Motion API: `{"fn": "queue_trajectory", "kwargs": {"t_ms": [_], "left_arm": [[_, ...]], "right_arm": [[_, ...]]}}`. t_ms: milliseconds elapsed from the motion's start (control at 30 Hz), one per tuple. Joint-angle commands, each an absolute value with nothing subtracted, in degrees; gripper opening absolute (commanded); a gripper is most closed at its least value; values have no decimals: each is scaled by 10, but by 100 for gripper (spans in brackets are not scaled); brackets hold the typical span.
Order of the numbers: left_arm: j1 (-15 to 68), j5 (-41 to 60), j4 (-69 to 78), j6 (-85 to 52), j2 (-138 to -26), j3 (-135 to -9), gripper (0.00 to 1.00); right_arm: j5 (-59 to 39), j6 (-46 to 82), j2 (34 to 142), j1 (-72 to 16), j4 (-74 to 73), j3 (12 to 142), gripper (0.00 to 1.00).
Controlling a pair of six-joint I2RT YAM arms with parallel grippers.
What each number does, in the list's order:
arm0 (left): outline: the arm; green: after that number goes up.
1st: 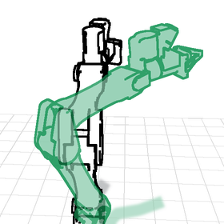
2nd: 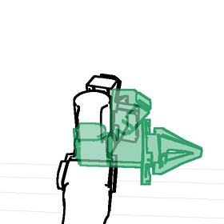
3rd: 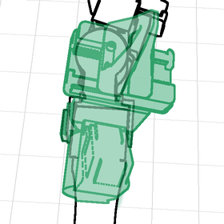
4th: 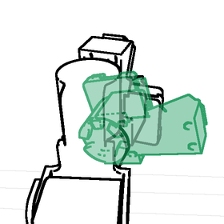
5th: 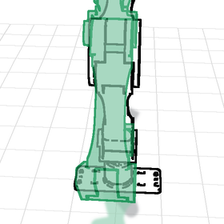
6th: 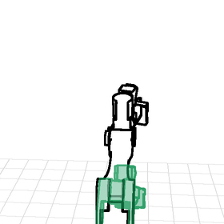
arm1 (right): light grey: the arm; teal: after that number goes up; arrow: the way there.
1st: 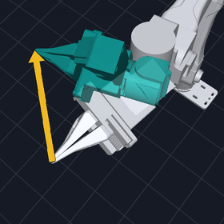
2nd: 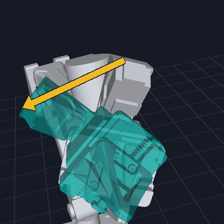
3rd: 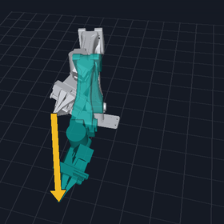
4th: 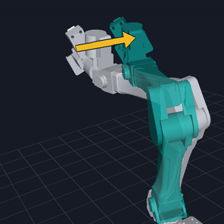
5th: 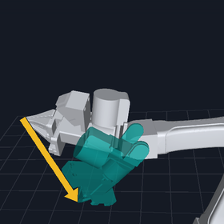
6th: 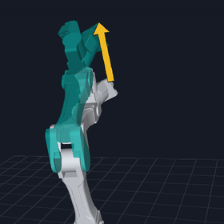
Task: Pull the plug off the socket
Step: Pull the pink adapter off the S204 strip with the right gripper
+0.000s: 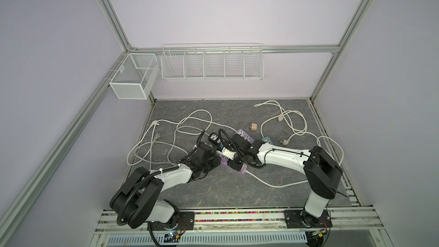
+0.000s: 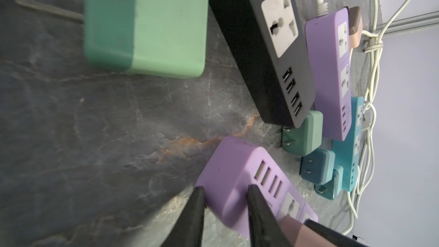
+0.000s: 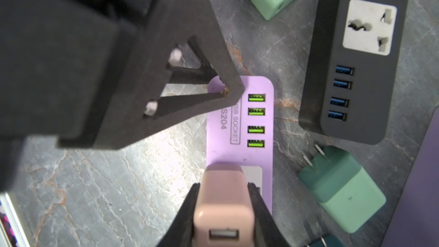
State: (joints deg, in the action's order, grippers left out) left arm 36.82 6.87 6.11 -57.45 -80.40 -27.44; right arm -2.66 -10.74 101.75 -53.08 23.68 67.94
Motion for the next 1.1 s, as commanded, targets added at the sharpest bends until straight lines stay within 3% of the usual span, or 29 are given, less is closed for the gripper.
{"fn": "queue_trajectory", "kwargs": {"t_ms": [0,167,400,1067], "left_arm": [[372,30,-88,-580,-823,-231,31],[372,37,-82,-579,-826,-234,31],[372,43,-85,-573,-813,-245,30],[368,54,-128,-531,-734,-339,32]], "right_arm": [[-32,-120,975,-518,197,682,20],[-65,-116,972,-533,197,681,20],[-39,-109,931,-517,201,671,18],[-157,62,874,-375,134,667,17]]}}
